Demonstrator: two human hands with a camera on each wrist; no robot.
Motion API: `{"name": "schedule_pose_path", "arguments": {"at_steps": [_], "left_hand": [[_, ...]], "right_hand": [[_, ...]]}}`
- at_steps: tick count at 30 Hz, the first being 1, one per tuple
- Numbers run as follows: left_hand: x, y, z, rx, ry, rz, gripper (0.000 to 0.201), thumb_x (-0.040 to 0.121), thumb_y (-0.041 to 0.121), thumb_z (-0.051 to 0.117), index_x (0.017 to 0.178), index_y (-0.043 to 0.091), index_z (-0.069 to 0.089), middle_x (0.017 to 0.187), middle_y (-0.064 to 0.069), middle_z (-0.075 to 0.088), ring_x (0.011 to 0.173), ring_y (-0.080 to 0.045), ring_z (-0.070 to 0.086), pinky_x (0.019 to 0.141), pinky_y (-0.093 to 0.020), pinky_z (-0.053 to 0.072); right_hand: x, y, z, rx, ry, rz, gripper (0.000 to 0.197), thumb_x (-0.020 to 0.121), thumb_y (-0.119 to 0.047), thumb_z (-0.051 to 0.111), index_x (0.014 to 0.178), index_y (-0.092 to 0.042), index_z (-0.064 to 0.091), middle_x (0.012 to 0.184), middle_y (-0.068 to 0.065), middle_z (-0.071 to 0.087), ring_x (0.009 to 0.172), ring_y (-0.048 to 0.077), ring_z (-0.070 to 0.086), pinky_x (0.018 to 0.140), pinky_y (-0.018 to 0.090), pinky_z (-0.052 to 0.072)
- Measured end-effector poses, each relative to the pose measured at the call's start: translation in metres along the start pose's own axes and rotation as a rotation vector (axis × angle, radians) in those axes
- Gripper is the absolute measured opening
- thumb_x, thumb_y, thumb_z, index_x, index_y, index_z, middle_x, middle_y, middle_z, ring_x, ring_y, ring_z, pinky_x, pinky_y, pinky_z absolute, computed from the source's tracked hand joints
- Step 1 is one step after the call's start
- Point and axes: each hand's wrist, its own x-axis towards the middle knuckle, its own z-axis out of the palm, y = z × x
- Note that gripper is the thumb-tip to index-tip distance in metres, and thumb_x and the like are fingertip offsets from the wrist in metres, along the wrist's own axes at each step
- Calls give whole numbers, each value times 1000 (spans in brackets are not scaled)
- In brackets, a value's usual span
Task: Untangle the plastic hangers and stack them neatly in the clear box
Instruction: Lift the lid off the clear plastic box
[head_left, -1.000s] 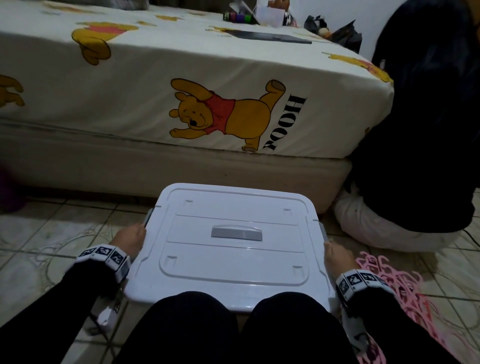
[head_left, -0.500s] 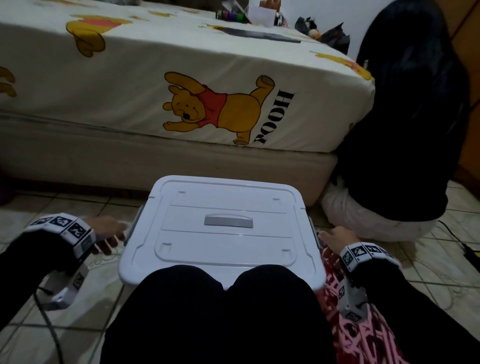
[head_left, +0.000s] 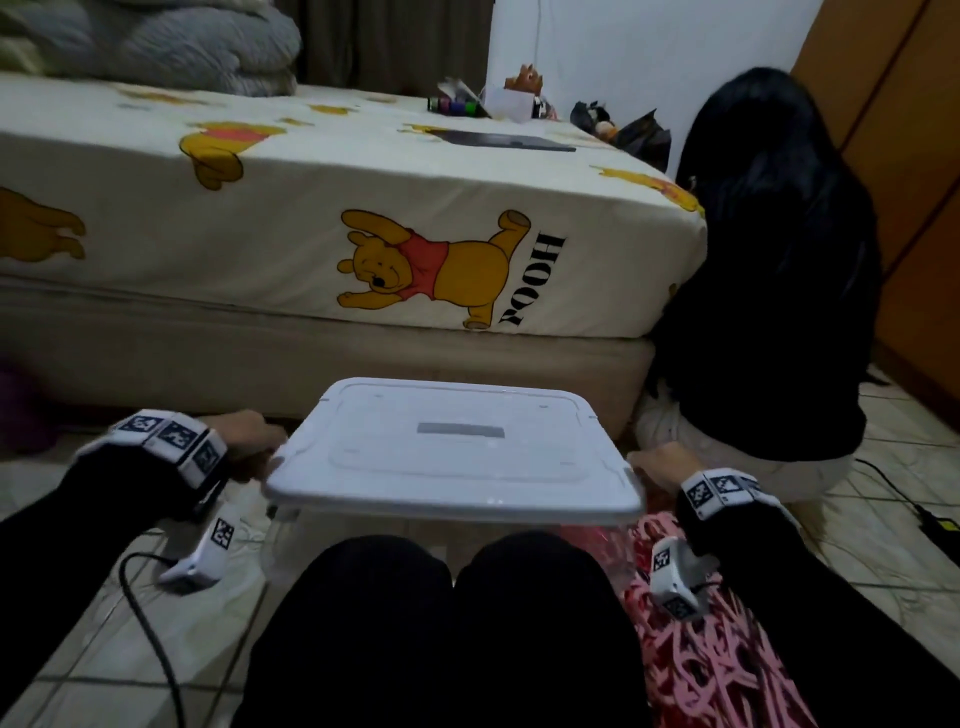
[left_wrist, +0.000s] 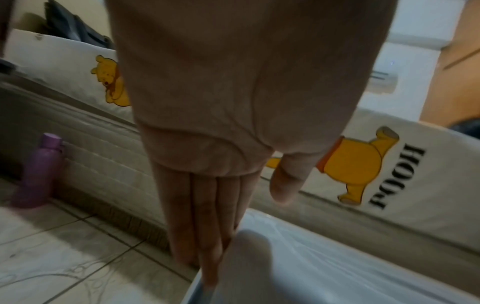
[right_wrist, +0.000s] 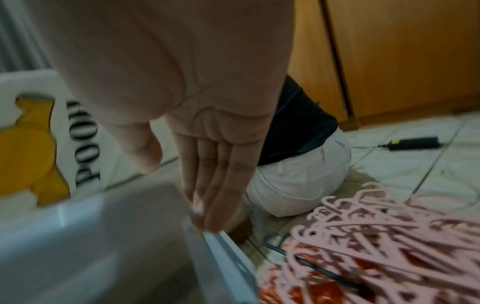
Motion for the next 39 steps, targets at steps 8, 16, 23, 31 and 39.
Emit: {"name": "schedule_pose_path", "arguments": {"at_steps": [8,16,23,31,39], "left_hand": [[29,29,-33,-678,197,225,28,93,33,54,77,10,51,71,-9,45,58,-15,53,41,-16,37],[77,38,-23,-499,199,216,68,86,57,52,128,4,51,110,-12,57,101,-22,57,84,-38,45],[126,50,-7,-427,212,158,73,89,61,45,123,-3,53,112,-17,59,105,-31,57,91,-42,42],[164,50,14,-378,172,39,81,92,64,30,131,-5,48,130,-28,51,116,-41,52,102,-48,41],[168,45,20,-488,118,-66,61,84,69,46,97,10,56,75,-16,53,63,-26,50,64,-31,41]], "right_hand": [[17,-47,-28,651,40,-91,44,87,-53,53,78,-10,57,73,7,58,61,20,52,55,29,44],[63,-61,-4,524,59,-120,64,79,-69,51,102,-10,63,95,7,62,83,24,58,73,35,43],[116,-70,23,405,54,-64,89,75,-82,33,94,-2,67,84,12,62,93,32,58,86,38,42],[152,-67,56,335,-27,4,98,81,-79,28,127,5,52,130,25,53,120,36,51,108,43,35],[166,-63,70,392,-3,48,90,87,-71,31,138,3,40,144,22,39,132,34,39,109,32,26]]}}
